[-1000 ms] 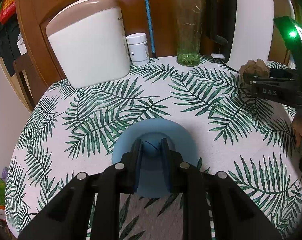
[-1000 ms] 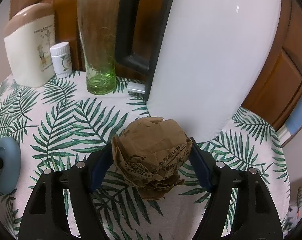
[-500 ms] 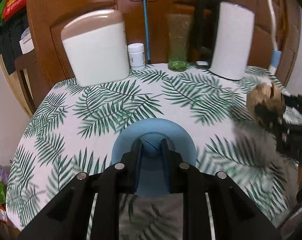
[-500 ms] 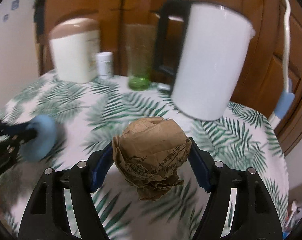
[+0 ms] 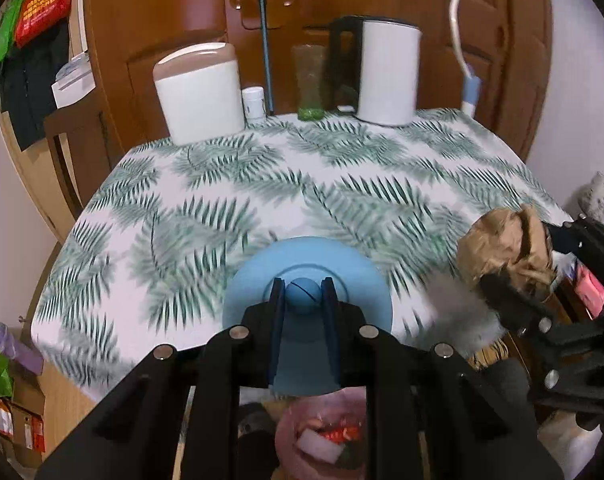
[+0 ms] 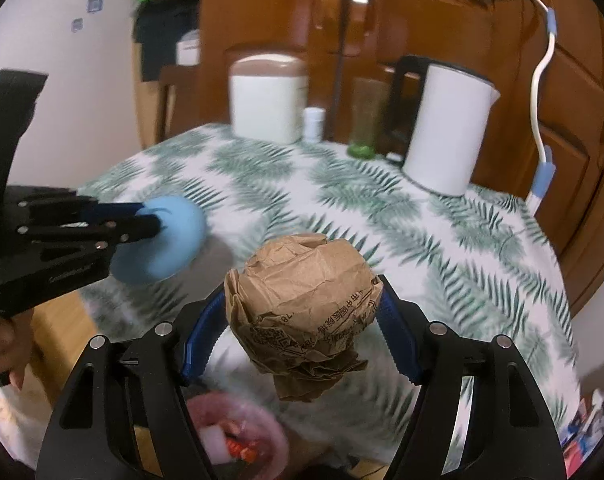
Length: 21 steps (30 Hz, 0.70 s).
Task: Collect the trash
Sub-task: 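Carry the blue lid and paper ball with both tools down over the pink bin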
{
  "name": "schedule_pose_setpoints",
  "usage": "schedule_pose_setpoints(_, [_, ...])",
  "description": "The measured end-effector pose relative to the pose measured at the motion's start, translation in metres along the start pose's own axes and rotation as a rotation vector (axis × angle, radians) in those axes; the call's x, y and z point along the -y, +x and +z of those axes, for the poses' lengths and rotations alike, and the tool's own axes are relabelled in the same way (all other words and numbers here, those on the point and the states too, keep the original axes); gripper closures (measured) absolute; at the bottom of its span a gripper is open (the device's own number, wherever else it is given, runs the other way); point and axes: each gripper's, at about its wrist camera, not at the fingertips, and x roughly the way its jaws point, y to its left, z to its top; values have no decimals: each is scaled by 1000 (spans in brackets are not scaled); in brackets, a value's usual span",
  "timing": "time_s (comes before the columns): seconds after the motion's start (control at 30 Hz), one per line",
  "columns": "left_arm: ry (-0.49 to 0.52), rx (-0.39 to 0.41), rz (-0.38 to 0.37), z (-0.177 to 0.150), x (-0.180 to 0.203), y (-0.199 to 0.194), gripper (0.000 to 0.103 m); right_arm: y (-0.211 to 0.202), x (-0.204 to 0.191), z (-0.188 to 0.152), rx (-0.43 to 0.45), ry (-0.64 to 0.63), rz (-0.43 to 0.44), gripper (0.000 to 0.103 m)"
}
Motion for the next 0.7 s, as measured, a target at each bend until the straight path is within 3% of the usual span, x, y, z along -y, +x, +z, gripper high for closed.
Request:
schedule_pose_setpoints(0.17, [10,-34,-3,-50,11,-20,84,-23,-34,-42,-26,-6,46,33])
schedule_pose_setpoints(0.37, [33,-127,0,-113,21,-8,84,-20,-69,-98,-106,-20,109,33])
schedule_pose_setpoints(0.7, [33,-359,-5,-203,27,93,84,67,-85,-184,-304,-10,163,33])
